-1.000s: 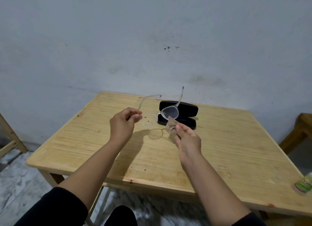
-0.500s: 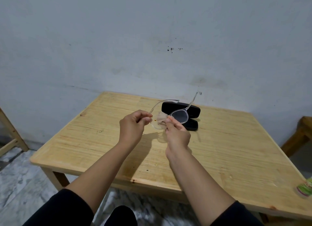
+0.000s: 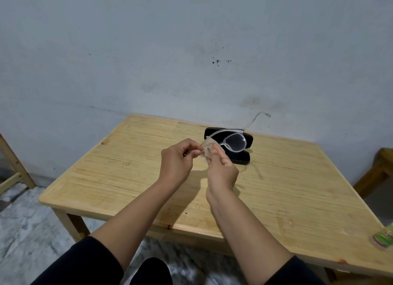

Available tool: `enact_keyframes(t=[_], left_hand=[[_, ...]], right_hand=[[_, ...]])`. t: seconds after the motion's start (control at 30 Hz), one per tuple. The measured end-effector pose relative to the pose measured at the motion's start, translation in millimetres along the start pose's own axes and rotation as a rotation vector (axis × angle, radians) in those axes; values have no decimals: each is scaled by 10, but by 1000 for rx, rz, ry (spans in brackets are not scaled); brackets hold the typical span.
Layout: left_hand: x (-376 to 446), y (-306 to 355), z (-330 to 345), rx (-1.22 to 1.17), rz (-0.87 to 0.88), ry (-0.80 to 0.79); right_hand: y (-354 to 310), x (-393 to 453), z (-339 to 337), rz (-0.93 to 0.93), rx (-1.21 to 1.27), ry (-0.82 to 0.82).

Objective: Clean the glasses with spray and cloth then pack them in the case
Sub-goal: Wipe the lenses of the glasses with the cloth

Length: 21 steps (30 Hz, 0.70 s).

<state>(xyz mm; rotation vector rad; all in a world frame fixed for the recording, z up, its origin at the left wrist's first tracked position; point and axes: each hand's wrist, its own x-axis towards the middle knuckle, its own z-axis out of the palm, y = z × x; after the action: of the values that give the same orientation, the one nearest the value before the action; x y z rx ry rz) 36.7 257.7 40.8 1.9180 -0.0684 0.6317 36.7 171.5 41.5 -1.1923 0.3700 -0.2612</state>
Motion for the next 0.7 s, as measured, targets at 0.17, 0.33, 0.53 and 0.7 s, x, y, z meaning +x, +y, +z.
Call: enact_keyframes(t=[0.17,0.33,0.53,0.7], left_hand=[[25,-30,0,-8,8,-5],[39,-67,-16,-17,-3,19],[90,-116,-74,16,-24,8],[124,-145,-120,49,-20,28]], right_hand=[[-18,19,-9,32,42,-114],[-8,57,-57,76,-37,-228],[-55,116,-138,77,-265,-364],[-75,138,-231,9,-338,-274]])
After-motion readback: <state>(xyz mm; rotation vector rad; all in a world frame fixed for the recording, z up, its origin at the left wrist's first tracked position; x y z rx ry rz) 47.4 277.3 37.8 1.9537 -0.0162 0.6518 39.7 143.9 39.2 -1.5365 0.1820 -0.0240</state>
